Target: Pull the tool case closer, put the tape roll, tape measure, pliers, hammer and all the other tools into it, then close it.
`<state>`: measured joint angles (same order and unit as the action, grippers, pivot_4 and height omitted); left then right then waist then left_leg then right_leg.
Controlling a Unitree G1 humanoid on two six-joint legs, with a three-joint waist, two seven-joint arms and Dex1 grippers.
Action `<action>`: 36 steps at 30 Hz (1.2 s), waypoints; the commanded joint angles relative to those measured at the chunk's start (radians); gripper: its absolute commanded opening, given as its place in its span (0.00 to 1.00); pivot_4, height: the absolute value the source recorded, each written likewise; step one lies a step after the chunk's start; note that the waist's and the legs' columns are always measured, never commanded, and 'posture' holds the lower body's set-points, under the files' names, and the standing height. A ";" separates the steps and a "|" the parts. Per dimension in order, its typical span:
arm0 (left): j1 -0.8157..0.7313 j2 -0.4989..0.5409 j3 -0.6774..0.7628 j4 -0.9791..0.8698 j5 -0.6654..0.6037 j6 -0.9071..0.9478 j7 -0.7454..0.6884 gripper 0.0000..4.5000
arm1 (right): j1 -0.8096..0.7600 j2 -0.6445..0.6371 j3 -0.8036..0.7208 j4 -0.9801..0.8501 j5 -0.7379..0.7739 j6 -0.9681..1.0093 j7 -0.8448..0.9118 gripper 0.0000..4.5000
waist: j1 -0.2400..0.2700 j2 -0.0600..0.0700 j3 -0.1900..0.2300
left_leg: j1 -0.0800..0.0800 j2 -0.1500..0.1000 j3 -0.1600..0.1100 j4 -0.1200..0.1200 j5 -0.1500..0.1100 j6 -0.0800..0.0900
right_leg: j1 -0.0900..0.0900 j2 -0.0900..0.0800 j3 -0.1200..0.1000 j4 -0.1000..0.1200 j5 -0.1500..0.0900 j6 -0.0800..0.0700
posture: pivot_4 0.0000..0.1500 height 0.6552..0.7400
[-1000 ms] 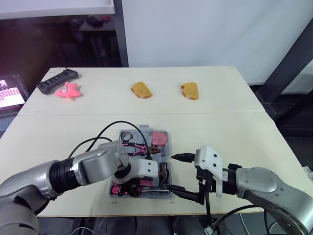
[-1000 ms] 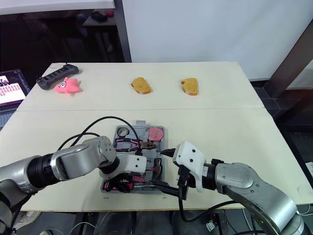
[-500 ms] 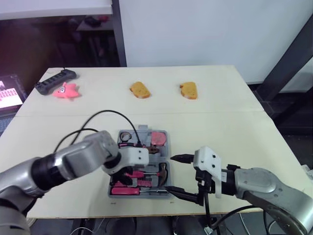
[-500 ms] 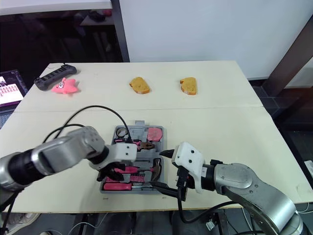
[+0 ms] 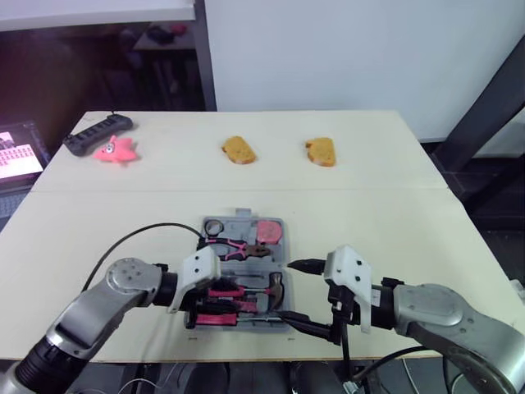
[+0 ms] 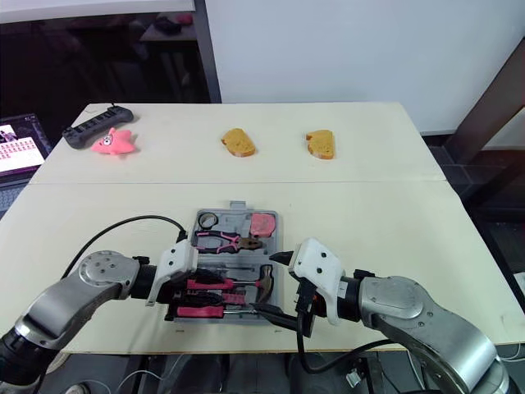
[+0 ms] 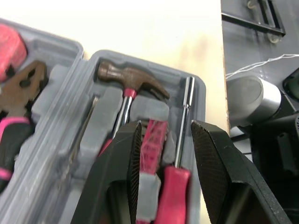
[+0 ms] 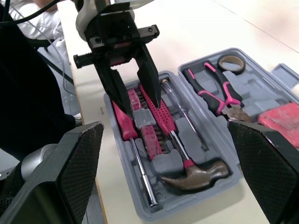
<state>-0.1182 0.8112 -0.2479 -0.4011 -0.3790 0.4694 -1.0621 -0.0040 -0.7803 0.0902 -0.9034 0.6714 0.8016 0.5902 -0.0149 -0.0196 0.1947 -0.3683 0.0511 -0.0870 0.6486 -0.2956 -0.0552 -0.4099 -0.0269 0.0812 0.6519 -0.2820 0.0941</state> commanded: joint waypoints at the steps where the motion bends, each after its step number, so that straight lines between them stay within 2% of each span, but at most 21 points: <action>1: 0.016 -0.004 0.001 0.006 0.010 -0.049 -0.026 0.10 | 0.003 -0.006 -0.026 -0.033 0.011 -0.008 0.000 1.00 | -0.001 0.000 0.000 | 0.000 0.000 0.000 0.000 0.000 0.000 | -0.001 0.000 0.000 0.000 0.001 0.001 | 1.00 1.00; 2: 0.019 -0.005 0.000 0.008 0.011 -0.052 -0.029 0.01 | 0.005 -0.007 -0.027 -0.034 0.010 -0.008 0.000 1.00 | -0.001 0.000 0.000 | -0.001 0.000 0.000 0.000 0.000 0.000 | -0.001 0.000 0.000 0.000 0.001 0.002 | 1.00 1.00; 10: 0.061 -0.002 -0.041 0.039 0.086 -0.088 -0.038 0.01 | 0.011 -0.010 -0.033 -0.036 0.011 -0.004 -0.001 1.00 | 0.001 0.000 0.000 | -0.001 0.000 0.000 0.000 0.000 0.000 | -0.001 0.000 0.000 0.000 0.000 0.000 | 1.00 1.00; 20: 0.018 0.004 -0.137 0.091 0.232 -0.064 -0.021 0.01 | 0.009 -0.013 -0.037 -0.040 0.011 0.013 -0.012 1.00 | 0.001 0.000 0.000 | -0.001 0.000 0.000 0.000 0.000 0.000 | -0.001 0.000 0.000 0.000 0.000 0.000 | 1.00 1.00; 25: 0.011 0.032 -0.157 0.113 0.256 -0.056 -0.044 0.01 | 0.004 -0.012 -0.039 -0.042 0.013 0.021 -0.015 1.00 | -0.004 0.001 0.000 | -0.001 0.000 0.000 0.000 0.000 0.000 | -0.001 0.001 0.000 0.000 0.000 0.000 | 1.00 1.00; 32: 0.017 0.000 -0.095 0.128 0.187 -0.076 -0.044 0.01 | 0.004 -0.011 -0.040 -0.028 0.002 0.013 -0.011 1.00 | -0.005 0.002 -0.001 | 0.000 0.000 0.000 0.000 0.000 0.000 | 0.000 0.001 0.000 0.000 0.000 0.000 | 1.00 1.00; 36: 0.013 -0.010 0.085 0.064 -0.039 -0.023 -0.102 0.01 | 0.007 -0.014 -0.047 0.001 -0.012 -0.004 0.002 1.00 | -0.003 0.002 -0.001 | -0.001 0.000 0.000 0.000 0.000 0.000 | -0.001 0.001 0.000 0.000 0.000 0.000 | 1.00 1.00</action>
<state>-0.0955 0.7901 -0.2560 -0.2877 -0.3212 0.4283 -1.1340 0.0046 -0.7857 0.0674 -0.8963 0.6679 0.8220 0.5817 -0.0182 -0.0178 0.1938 -0.3698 0.0514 -0.0874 0.6488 -0.2956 -0.0552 -0.4111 -0.0262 0.0810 0.6524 -0.2815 0.0945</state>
